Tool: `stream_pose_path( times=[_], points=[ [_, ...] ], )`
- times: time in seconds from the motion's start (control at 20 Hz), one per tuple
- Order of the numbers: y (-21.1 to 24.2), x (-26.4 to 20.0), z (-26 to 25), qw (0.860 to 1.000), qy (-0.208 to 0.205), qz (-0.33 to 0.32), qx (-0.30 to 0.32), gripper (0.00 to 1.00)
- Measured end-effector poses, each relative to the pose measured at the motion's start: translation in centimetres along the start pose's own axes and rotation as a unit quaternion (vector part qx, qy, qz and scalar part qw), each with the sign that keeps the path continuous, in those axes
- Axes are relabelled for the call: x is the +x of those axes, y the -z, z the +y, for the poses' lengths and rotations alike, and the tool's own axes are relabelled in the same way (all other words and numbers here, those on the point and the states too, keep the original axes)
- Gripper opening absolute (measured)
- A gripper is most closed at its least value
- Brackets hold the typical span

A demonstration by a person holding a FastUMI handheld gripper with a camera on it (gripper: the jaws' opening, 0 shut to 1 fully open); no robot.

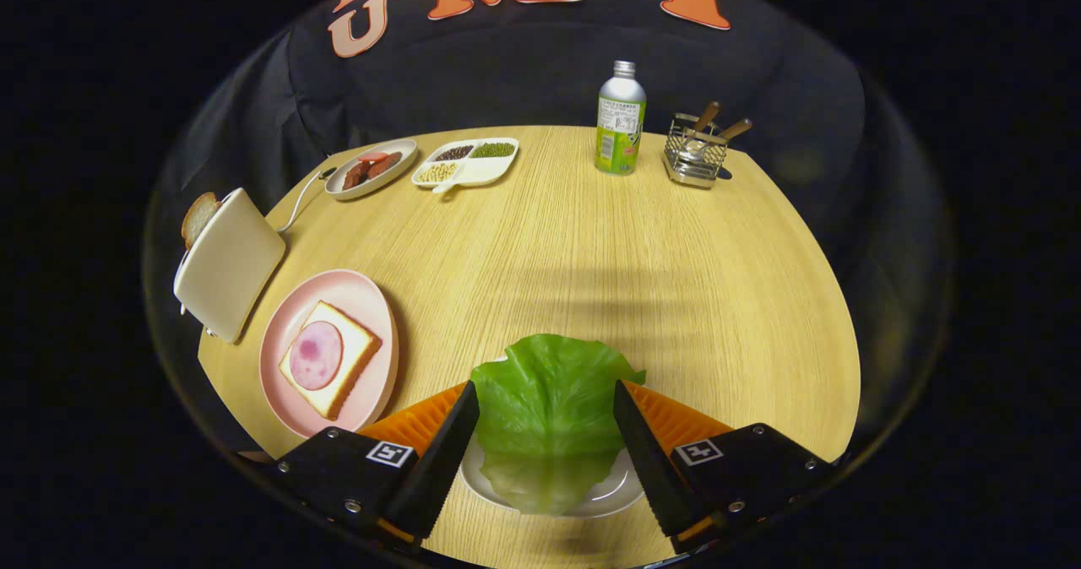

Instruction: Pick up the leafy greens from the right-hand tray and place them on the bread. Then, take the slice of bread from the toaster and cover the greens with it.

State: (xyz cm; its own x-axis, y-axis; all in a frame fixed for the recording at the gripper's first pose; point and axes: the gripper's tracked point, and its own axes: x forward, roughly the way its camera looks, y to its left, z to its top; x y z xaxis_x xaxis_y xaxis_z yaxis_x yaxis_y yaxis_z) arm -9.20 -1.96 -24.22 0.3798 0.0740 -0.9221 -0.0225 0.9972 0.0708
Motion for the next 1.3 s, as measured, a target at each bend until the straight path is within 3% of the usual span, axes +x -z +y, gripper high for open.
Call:
stream_pose_path(
  times=[0.35, 0.6, 0.85, 1.05, 1.3],
  points=[
    [2.4, 1.9, -0.8, 0.999, 0.025, 0.034, -0.002, 0.9],
    [2.4, 2.2, -0.3, 0.999, 0.025, 0.027, -0.009, 0.7],
    [2.0, 2.4, -0.6, 0.999, 0.031, 0.011, -0.003, 0.2],
    [1.2, 1.7, 0.0, 1.0, 0.009, -0.007, 0.021, 0.06],
    [-0.5, 0.4, 1.5, 0.998, -0.025, -0.037, 0.044, 0.05]
  ],
)
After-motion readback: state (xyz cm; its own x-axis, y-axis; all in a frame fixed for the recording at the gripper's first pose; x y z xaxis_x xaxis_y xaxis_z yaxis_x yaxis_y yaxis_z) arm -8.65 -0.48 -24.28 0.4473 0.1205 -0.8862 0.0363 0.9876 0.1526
